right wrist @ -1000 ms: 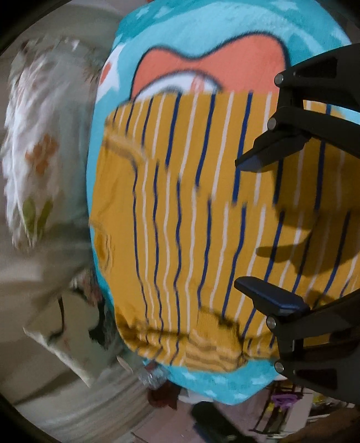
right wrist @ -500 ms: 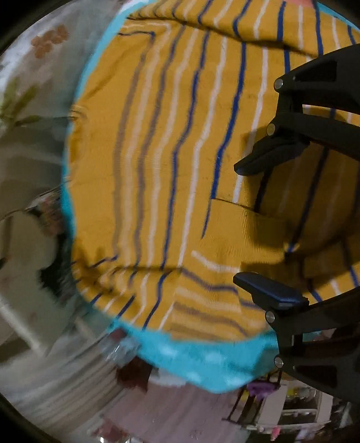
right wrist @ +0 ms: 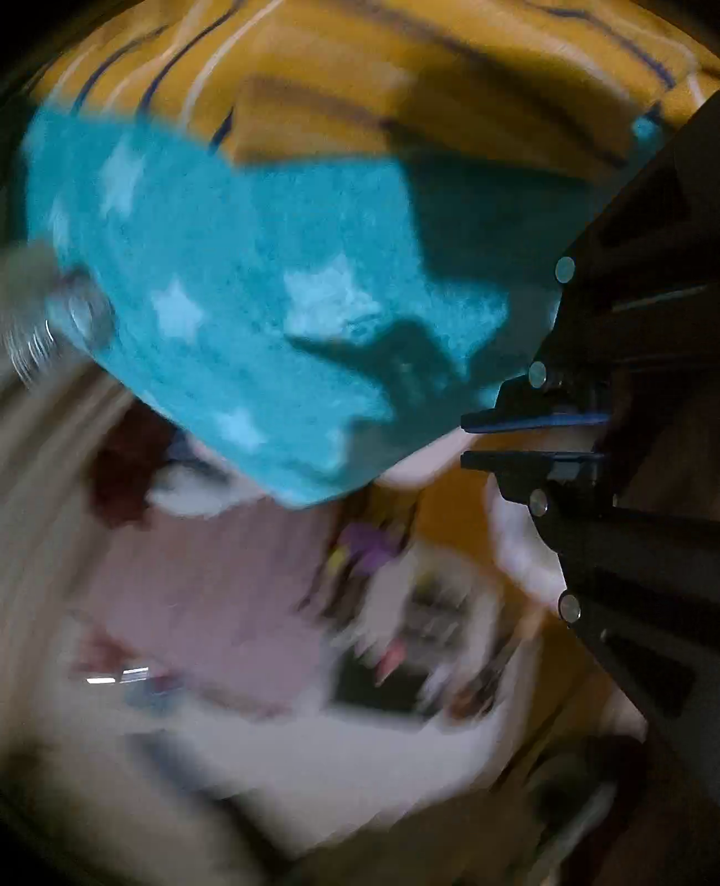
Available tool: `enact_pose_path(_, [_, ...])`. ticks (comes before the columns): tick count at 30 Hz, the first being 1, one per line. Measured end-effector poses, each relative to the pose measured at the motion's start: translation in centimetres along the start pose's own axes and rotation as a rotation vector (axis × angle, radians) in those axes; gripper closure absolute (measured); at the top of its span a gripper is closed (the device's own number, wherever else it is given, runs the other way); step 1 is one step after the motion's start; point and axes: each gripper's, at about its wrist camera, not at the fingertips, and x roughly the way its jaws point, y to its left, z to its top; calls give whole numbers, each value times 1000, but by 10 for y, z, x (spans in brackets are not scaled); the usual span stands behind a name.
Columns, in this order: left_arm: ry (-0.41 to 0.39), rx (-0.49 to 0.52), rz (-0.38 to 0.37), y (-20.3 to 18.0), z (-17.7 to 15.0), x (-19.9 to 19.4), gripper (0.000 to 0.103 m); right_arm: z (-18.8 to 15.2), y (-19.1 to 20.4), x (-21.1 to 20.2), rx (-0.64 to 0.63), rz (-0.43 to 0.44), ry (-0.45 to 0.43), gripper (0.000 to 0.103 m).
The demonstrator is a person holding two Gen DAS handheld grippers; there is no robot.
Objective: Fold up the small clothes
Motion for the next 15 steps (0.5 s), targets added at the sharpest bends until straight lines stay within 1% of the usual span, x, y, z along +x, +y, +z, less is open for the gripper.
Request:
enact_pose_path(1, [-1,-2,1,2,0,1,0,-1,5,-4,-23,-26,-14,93])
enact_pose_path(2, [0,-2,1,3,-1,2,0,-4,7,-19,-32,-55,-63,93])
enact_pose_path(4, [8,8,0,5,-5,7,0,-11,0,-56,3,-128,-177,92])
enact_pose_path(6, [22,22,0,3,-10,13,0,-29,-25,-110,135,-228,-336,91])
enact_pose_path(7, [30,26,-3,2,-12,15,0,-34,-39,-125,190,-262,-380,91])
enact_pose_path(8, [40,27,-9,1,-14,18,0,-42,-61,-144,280,-329,-426,91])
enact_pose_path(9, [50,27,-17,0,-16,20,0,-48,-82,-154,356,-402,-439,88])
enact_pose_path(10, [58,26,-28,0,-18,21,0,-49,-100,-158,407,-443,-436,88])
enact_pose_path(11, [62,26,-35,-1,-19,21,0,-55,-114,-158,453,-463,-437,88])
enact_pose_path(12, [60,28,-36,0,-19,21,0,-57,-130,-154,507,-462,-429,88])
enact_pose_path(13, [56,33,-34,-1,-20,19,0,-56,-138,-142,548,-427,-408,87])
enact_pose_path(14, [48,42,-27,-1,-20,17,0,-51,-137,-130,548,-378,-390,87])
enact_pose_path(15, [44,47,-21,-1,-20,17,0,-39,-121,-109,487,-317,-349,88])
